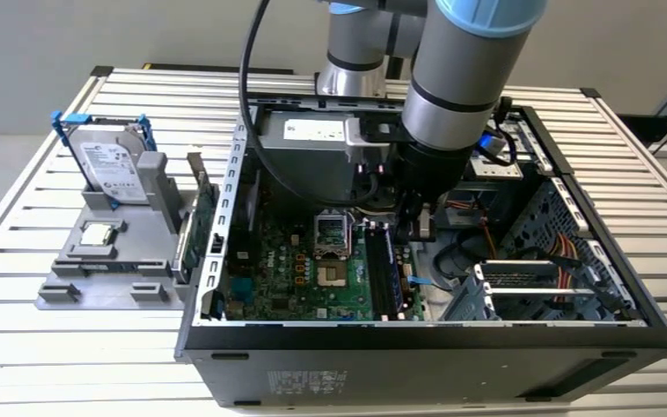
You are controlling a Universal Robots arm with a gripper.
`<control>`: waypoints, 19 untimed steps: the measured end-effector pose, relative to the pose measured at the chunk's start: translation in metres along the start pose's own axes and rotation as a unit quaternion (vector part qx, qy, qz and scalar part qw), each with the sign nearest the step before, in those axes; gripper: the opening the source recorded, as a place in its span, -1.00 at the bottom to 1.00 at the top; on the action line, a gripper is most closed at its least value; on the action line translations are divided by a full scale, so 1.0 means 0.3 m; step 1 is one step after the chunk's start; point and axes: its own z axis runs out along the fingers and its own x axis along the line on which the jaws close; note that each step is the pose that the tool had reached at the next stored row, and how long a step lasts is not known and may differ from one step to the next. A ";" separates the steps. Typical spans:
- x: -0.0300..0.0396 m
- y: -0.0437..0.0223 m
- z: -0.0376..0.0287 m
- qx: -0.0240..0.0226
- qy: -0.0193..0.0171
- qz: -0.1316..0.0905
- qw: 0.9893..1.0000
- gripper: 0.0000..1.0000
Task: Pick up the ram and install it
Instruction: 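Press down the ram until it locks into place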
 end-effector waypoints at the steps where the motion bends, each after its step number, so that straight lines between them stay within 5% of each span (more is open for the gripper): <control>1: 0.000 0.000 -0.002 0.000 0.000 0.000 1.000 -1.00; 12: 0.000 0.000 -0.006 0.000 0.000 0.000 1.000 -1.00; 19: 0.019 -0.001 0.018 -0.005 0.000 0.000 1.000 -1.00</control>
